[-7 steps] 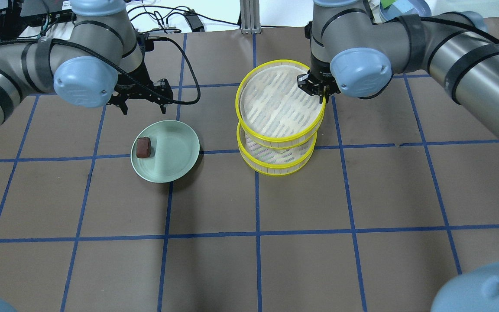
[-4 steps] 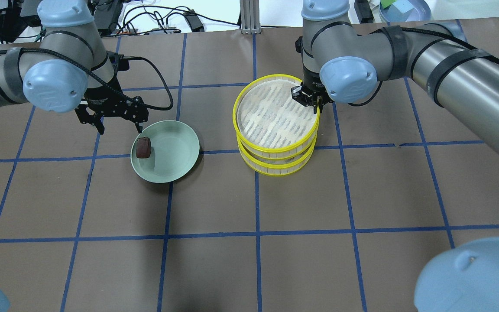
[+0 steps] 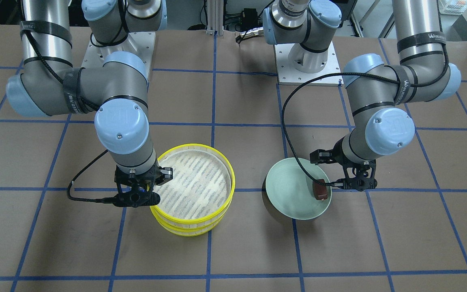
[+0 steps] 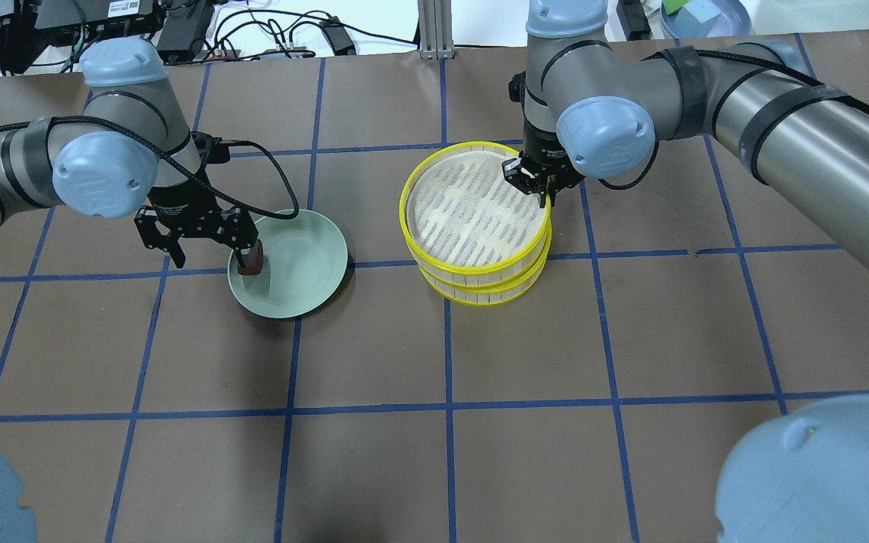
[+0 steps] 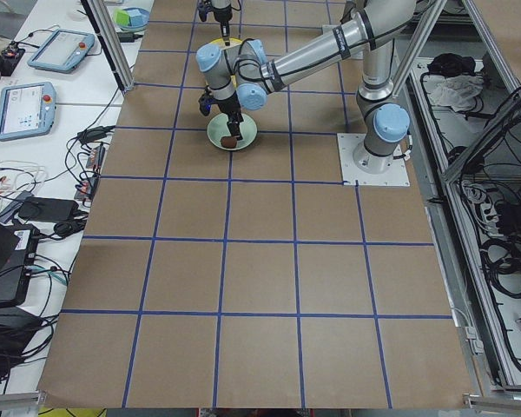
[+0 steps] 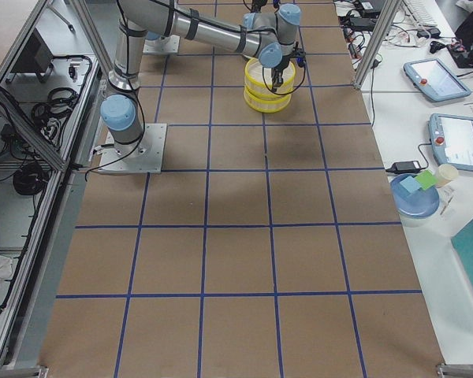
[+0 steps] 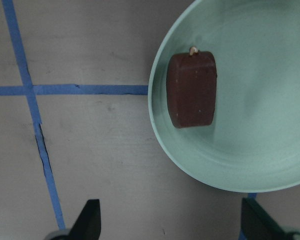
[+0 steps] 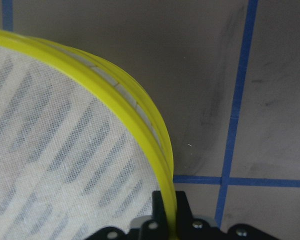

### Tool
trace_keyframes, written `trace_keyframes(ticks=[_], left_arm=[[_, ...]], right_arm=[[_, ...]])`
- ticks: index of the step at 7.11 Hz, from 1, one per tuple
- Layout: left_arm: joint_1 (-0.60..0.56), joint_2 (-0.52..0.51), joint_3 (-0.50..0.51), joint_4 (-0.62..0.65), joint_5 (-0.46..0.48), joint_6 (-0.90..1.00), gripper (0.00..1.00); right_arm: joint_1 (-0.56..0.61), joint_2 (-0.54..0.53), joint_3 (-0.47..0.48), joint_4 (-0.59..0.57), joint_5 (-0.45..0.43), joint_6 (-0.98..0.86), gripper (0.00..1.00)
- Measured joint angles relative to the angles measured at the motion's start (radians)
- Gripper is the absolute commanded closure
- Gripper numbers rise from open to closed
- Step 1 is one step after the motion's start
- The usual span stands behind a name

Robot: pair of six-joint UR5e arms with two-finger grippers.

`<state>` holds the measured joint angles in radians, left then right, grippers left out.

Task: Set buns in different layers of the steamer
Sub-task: 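Grasp brown bun with left gripper while right gripper releases steamer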

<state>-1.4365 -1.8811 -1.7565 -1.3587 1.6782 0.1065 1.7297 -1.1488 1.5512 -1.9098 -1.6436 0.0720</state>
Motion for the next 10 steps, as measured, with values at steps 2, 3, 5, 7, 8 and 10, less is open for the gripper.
trace_keyframes(ticks=[2,3,5,7,8,10], left_arm=[[-0.001,-0.02,-0.009,0.01,-0.015,-0.036,0.0],[-0.002,-0.027,-0.009,0.025,-0.043,-0.11,0.0],[-0.003,-0.046,-0.01,0.061,-0.067,-0.204,0.0],[-0.004,-0.067,-0.006,0.075,-0.068,-0.235,0.0],[-0.005,-0.075,-0.004,0.106,-0.077,-0.247,0.0],[-0.006,-0.106,-0.002,0.217,-0.088,-0.25,0.0]], right_arm=[[-0.002,0.001,0.005,-0.001,-0.033,-0.021,1.0],[-0.002,0.002,0.007,-0.001,-0.034,-0.023,1.0],[-0.002,0.006,0.011,-0.002,-0.031,-0.021,1.0],[-0.002,0.015,0.012,-0.007,-0.028,-0.021,1.0],[-0.003,0.017,0.013,-0.008,-0.027,-0.02,1.0],[-0.002,0.021,0.017,-0.01,-0.023,-0.017,1.0]])
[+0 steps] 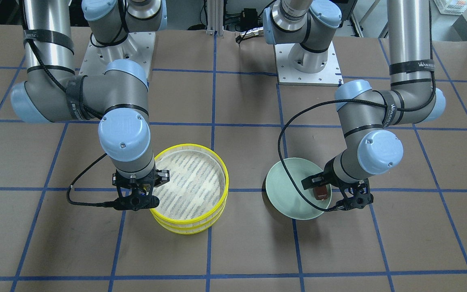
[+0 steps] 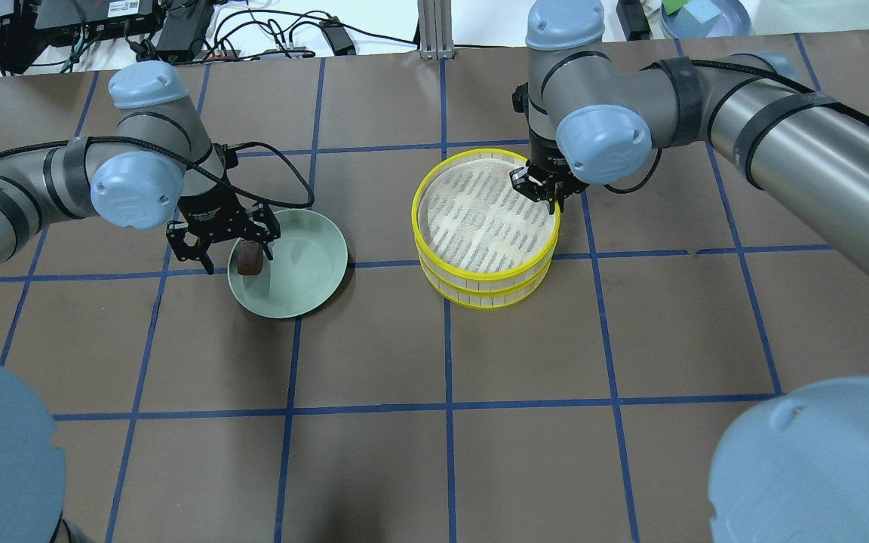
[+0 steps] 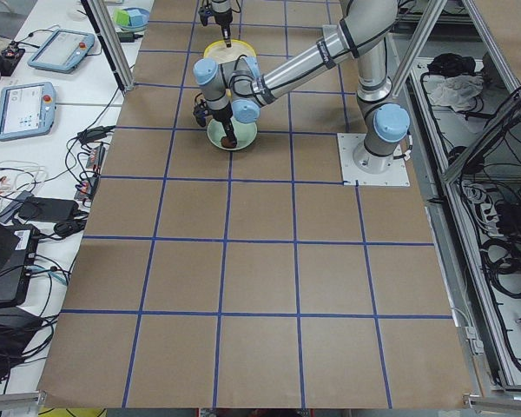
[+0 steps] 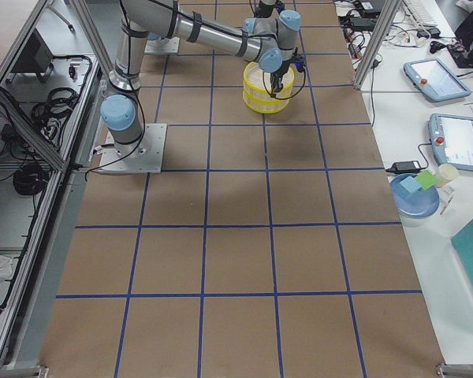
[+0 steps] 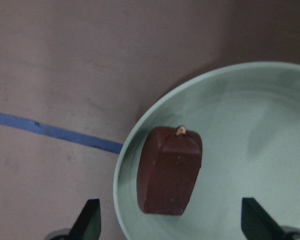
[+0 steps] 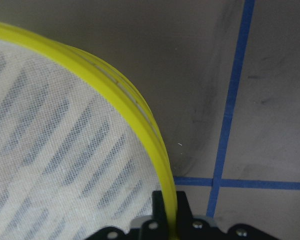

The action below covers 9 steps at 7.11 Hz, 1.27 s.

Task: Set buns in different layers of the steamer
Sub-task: 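Grasp brown bun with left gripper while right gripper releases steamer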

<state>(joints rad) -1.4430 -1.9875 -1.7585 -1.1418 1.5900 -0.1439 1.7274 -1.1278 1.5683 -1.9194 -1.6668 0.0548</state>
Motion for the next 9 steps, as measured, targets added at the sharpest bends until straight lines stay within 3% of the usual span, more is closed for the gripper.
trace_keyframes(ticks=[1,2,3,4,9], left_arm=[[0.0,-0.014,0.001,0.036,-0.001,0.01,0.0],[-0.002,-0.02,0.0,0.048,-0.002,0.018,0.04],[-0.014,-0.023,-0.005,0.048,-0.003,0.021,0.02],[-0.038,-0.026,-0.008,0.044,0.0,0.026,0.0],[-0.069,-0.024,0.011,0.043,0.113,0.278,0.0]], right_arm=[[0.001,0.0,0.002,0.0,0.001,0.005,1.0],[0.004,0.0,0.003,0.001,0.014,0.015,0.83],[0.007,-0.001,0.004,0.0,0.041,0.032,0.58],[0.009,-0.001,0.004,0.0,0.061,0.045,0.01],[0.007,-0.041,-0.016,0.018,0.074,0.045,0.0]])
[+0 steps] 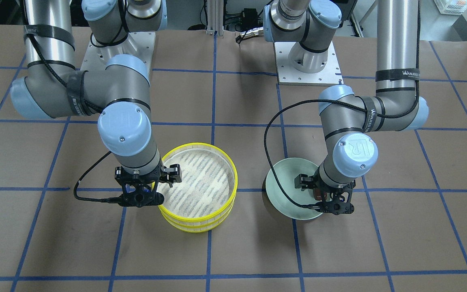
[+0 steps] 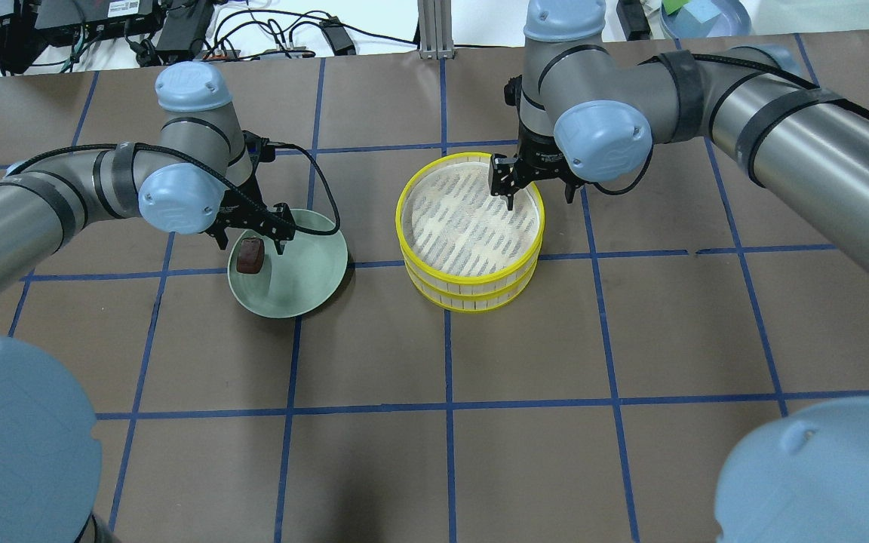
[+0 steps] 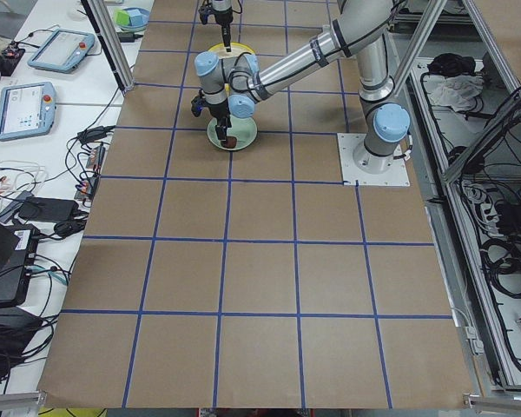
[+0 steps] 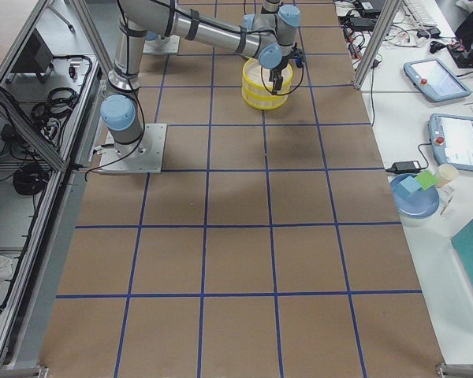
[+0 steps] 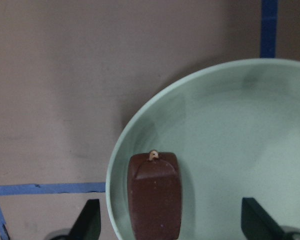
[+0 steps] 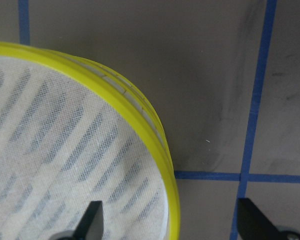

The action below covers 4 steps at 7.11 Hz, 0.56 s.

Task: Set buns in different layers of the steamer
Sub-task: 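Grasp brown bun with left gripper while right gripper releases steamer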

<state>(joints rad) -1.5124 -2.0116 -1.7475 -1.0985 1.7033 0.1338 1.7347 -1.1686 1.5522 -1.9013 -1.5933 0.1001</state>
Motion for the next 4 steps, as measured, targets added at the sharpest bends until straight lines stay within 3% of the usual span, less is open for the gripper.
trace_keyframes(ticks=[1,2,3,4], left_arm=[[0.0,-0.002,-0.004,-0.002,0.004,0.007,0.02],[0.001,-0.006,-0.01,-0.014,0.005,0.01,0.83],[0.002,-0.009,-0.009,-0.032,0.006,0.018,1.0],[0.002,-0.012,-0.005,-0.047,0.007,0.033,1.0]], right_arm=[[-0.005,-0.05,-0.005,0.042,-0.001,-0.005,0.0],[-0.013,-0.116,-0.008,0.115,-0.001,-0.01,0.0],[-0.019,-0.194,-0.011,0.185,-0.002,-0.013,0.0],[-0.023,-0.279,-0.01,0.256,-0.003,-0.009,0.0]])
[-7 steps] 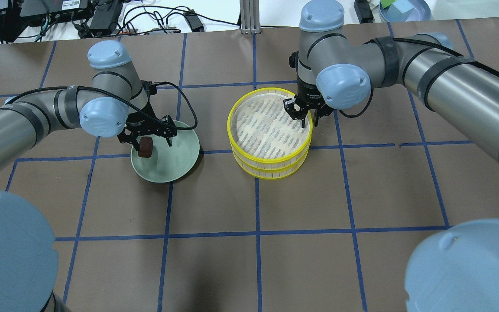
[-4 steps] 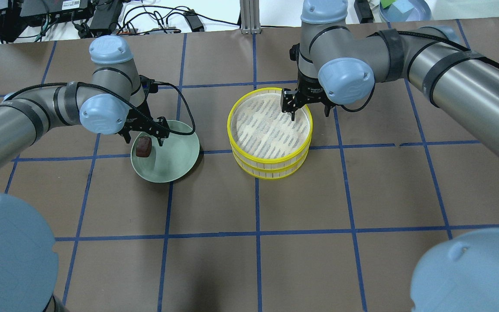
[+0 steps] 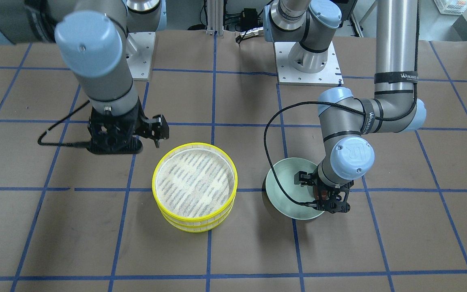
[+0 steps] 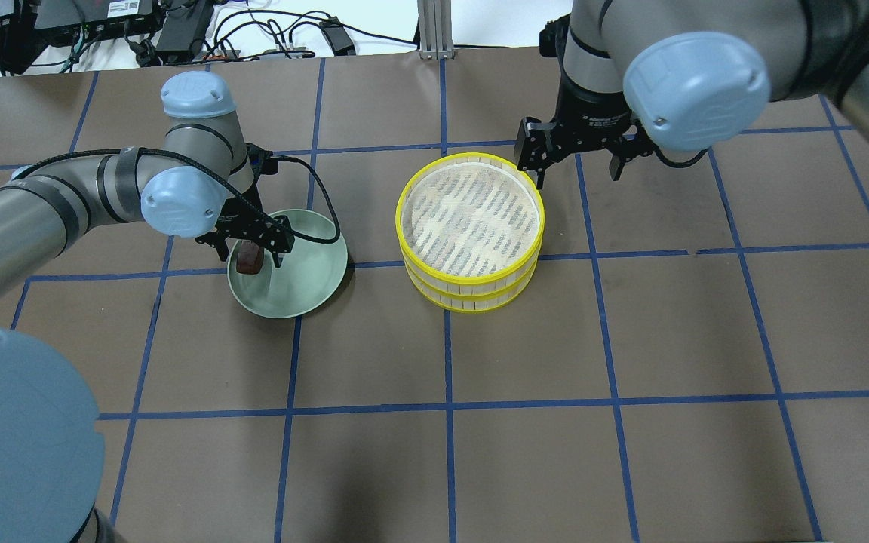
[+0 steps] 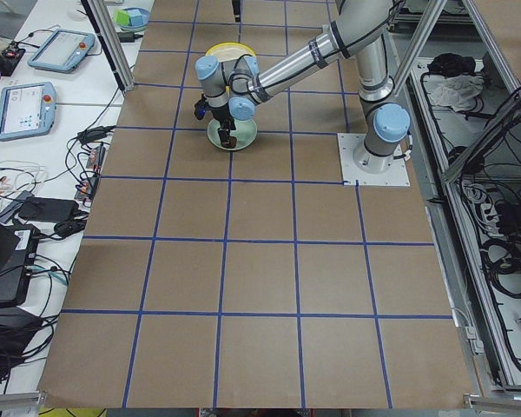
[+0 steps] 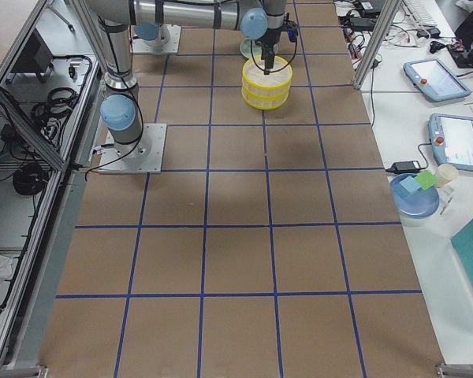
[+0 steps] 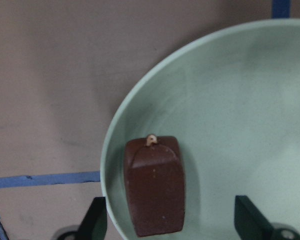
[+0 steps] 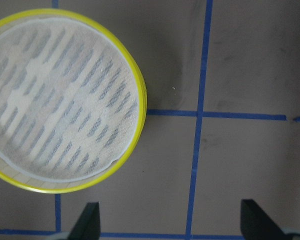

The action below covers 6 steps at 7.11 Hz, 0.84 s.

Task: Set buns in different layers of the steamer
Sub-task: 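Grasp brown bun with left gripper while right gripper releases steamer, then carry the brown bun over the steamer and lower it onto the top tier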

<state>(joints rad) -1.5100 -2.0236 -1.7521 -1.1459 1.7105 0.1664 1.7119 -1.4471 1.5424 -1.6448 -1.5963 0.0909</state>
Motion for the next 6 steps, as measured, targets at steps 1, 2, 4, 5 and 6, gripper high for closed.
trace_keyframes(ticks=[1,2,4,5,6], left_arm=[[0.0,-0.002,0.002,-0.012,-0.002,0.008,1.0],[0.001,-0.002,0.004,-0.018,-0.008,0.011,1.0],[0.004,0.011,0.009,-0.02,-0.019,0.013,1.0],[0.012,0.031,0.026,-0.034,-0.042,0.009,1.0],[0.015,0.06,0.071,-0.086,-0.077,0.0,1.0]], right_arm=[[-0.001,-0.071,0.005,0.078,0.0,0.008,0.0],[-0.001,-0.12,0.012,0.133,0.002,0.012,0.0],[-0.003,-0.148,0.021,0.153,0.001,0.002,0.0],[-0.003,-0.151,0.022,0.153,-0.002,-0.001,0.0],[-0.002,-0.152,0.022,0.153,-0.004,-0.002,0.0]])
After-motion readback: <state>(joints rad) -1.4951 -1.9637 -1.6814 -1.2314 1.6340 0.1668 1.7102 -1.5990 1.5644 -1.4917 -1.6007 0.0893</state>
